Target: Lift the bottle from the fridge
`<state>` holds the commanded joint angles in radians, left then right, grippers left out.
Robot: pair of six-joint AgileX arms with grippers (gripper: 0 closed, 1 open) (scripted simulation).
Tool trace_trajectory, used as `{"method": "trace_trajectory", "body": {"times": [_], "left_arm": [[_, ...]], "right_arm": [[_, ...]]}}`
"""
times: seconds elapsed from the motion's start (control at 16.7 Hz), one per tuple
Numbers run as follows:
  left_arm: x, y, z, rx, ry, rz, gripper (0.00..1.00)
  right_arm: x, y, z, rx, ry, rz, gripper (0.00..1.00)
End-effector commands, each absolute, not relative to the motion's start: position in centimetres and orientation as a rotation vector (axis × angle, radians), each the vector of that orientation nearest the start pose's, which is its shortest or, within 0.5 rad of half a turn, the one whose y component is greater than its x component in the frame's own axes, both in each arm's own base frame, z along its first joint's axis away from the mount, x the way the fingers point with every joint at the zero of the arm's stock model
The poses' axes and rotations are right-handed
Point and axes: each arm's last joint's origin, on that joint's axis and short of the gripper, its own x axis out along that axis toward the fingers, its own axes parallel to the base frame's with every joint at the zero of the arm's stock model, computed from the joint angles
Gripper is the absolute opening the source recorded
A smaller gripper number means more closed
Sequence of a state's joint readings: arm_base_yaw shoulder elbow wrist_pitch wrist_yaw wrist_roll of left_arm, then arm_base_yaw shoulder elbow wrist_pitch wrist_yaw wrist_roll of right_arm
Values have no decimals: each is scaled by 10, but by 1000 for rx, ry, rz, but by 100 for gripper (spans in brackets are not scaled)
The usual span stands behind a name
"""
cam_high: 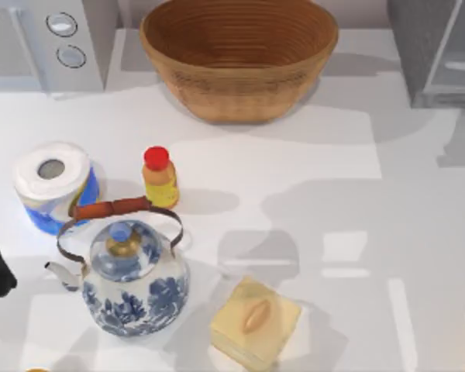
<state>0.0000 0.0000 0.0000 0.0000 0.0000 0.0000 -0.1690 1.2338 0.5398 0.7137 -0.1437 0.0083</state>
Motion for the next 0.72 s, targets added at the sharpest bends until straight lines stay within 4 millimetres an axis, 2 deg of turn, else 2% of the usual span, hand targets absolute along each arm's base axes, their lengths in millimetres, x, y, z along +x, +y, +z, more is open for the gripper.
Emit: {"method": "trace_trajectory", "body": {"times": [0.18, 0.36, 0.54, 0.72], "left_arm": [[106, -1, 160, 0, 0, 0, 100], [106, -1, 160, 0, 0, 0, 100], [106, -1, 160, 0, 0, 0, 100], [106, -1, 160, 0, 0, 0, 100]], "right_arm": [[203, -23, 240, -3, -9, -14, 0], [154, -12, 221, 2, -3, -12, 0], [124, -6, 194, 4, 0, -8, 0], [111, -3, 173, 3, 1, -3, 0]]}}
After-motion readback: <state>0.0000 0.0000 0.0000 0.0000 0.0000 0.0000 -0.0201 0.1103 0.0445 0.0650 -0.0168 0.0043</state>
